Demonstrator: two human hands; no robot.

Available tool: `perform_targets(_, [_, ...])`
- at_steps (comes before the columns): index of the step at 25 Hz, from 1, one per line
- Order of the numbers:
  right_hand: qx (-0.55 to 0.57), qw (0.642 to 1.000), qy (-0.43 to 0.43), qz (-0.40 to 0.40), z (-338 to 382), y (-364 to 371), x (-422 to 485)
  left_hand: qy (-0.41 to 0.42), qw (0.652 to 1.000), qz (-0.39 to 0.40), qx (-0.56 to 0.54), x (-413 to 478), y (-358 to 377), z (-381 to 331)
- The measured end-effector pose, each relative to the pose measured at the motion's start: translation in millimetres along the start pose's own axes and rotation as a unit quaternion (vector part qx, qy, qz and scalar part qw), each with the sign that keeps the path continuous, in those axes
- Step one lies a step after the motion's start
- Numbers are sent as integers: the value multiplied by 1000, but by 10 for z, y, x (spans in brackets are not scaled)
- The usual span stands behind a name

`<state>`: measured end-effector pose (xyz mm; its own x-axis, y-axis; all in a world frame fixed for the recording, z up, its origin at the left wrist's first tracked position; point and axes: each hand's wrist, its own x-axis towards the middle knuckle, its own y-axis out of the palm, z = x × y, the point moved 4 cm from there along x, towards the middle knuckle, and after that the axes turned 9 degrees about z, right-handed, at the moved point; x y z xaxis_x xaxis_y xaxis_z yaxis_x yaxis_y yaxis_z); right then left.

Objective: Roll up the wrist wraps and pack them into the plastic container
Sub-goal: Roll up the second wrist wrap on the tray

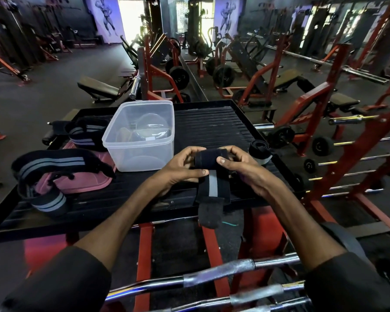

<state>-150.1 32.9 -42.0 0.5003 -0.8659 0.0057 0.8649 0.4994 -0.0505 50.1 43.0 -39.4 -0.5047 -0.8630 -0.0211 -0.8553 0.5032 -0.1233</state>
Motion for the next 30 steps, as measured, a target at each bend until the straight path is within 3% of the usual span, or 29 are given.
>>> perform_targets(3, [-31, 998, -58, -13, 32, 27, -26, -71, 993, 81, -44, -5, -14, 87])
perform_targets(8, [-130, 985, -113, 10, 111, 91, -36, -19, 999, 24, 12, 4, -21, 48])
perform_targets(10, [-91, 991, -90, 46, 113, 98, -38, 24, 998, -8, 53, 5, -35, 15])
perform_targets(12, [67, 994, -33, 79, 123, 112, -30, 58, 995, -27, 82, 8, -48, -7])
perform_targets(14, [150, 988, 12, 36, 129, 117, 25, 88, 988, -48, 119, -14, -48, -31])
perform_targets(16, [99, 994, 50, -5, 124, 119, 59, 117, 976, -81, 166, -38, -41, -43])
perform_targets(22, [11, 997, 66, 28, 103, 143, 12, 175, 948, -135, 227, -55, -11, -119])
perform_targets(24, [42, 998, 41, 9, 113, 135, 31, 142, 971, -97, 168, -25, 1, -89])
perform_targets(26, [81, 996, 20, -16, 95, 140, 39, 83, 996, -30, 8, -13, 45, -73])
perform_targets(28, [75, 997, 4, -33, 52, 150, 56, 30, 989, 9, -146, 2, 82, -81])
perform_targets(30, [67, 997, -19, -37, 36, 174, 65, -2, 979, 23, -203, 24, 92, -91])
